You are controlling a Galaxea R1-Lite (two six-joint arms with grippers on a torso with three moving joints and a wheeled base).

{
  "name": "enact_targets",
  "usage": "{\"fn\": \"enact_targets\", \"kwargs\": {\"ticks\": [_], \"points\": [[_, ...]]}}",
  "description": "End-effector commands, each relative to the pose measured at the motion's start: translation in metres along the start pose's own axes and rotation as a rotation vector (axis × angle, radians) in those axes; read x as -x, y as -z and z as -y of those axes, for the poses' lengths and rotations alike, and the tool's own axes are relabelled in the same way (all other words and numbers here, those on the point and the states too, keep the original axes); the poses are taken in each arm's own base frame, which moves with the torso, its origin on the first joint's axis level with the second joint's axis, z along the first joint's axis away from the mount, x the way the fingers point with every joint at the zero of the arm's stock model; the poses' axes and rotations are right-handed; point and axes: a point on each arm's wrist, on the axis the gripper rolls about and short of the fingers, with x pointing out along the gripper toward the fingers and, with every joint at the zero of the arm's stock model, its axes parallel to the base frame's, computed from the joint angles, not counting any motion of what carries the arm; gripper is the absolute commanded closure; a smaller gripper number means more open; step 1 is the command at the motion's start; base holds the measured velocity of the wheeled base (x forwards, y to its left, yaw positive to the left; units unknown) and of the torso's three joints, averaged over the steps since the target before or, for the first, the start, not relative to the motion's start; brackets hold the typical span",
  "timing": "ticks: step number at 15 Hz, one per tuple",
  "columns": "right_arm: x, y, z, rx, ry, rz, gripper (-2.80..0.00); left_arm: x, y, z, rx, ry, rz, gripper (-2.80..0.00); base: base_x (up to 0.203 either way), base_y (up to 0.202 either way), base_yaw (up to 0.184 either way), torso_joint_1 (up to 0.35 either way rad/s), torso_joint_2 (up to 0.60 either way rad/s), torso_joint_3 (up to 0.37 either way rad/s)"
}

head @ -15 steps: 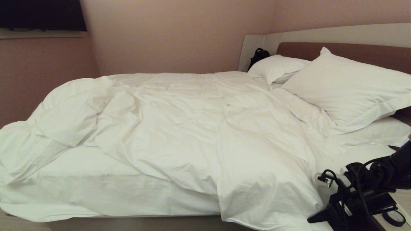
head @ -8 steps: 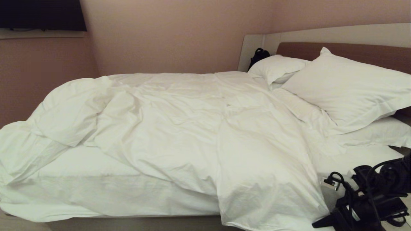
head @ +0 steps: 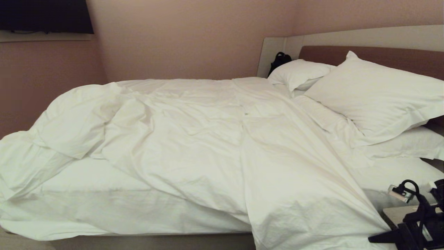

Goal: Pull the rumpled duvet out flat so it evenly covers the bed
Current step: Flatten the corners of the folded blanket

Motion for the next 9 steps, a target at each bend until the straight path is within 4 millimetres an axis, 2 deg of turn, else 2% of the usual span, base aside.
{"fn": "enact_targets", "kwargs": {"ticks": [1,5,9], "points": [[0.016,0.019,-0.025,-0.157,-0.094,-0.110,0.00,0.000,0.000,0.000,-0.001,0.000,0.001,0.00,0.000,0.000,0.000,0.000,0.00,0.000],[0.037,0.035,-0.035,-0.260,-0.086,-0.102,0.00,0.000,0.000,0.000,-0.001,0.000,0.000,0.00,0.000,0.000,0.000,0.000,0.00,0.000],[0.048,0.045,-0.022,-0.355,-0.060,-0.077,0.00,0.000,0.000,0.000,-0.001,0.000,0.000,0.00,0.000,0.000,0.000,0.000,0.00,0.000]]}}
